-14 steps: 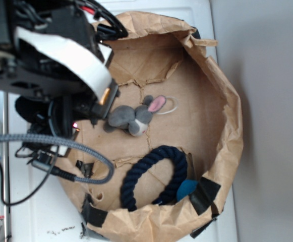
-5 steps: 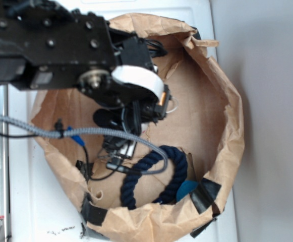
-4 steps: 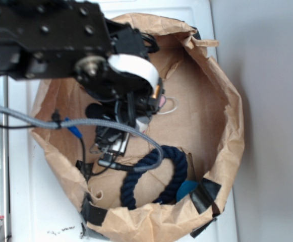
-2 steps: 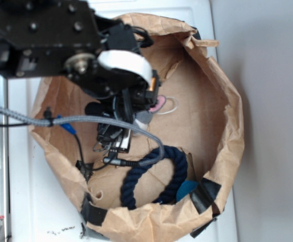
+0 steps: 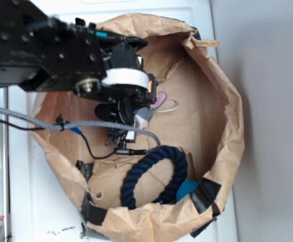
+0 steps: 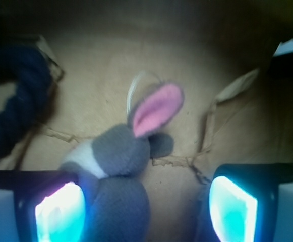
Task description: Grab the gray animal.
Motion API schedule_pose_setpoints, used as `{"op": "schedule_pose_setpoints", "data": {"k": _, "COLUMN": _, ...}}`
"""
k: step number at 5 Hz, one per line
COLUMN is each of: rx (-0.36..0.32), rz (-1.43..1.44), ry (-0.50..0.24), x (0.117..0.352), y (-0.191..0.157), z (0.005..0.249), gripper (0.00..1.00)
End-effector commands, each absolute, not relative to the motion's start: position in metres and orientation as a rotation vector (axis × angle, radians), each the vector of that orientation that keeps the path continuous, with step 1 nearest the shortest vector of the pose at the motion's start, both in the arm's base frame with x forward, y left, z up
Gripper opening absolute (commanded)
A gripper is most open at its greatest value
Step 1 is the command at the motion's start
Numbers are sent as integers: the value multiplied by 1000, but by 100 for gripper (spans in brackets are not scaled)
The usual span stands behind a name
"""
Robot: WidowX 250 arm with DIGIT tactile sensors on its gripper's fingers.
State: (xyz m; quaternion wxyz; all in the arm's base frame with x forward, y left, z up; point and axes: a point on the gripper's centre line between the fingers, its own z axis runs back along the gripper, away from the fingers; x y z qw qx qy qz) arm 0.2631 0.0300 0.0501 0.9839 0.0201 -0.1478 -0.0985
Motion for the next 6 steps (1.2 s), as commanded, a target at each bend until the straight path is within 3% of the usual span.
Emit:
{"op": "schedule_pose_setpoints", "data": {"k": 1, "rx": 15, "rz": -167, "ry": -358, "x": 281, "y": 30, "z": 66, "gripper": 0}}
{"op": "schedule_pose_setpoints", "data": {"k": 3, "rx": 11, "rz": -128, "ry": -366, "x": 288, "y": 31, "z": 73, "gripper": 0}}
{"op": "schedule_pose_setpoints", "data": {"k": 6, "rx": -68, "rz": -131, "ry": -306, "x": 296, "y": 33, "z": 112, "gripper": 0}}
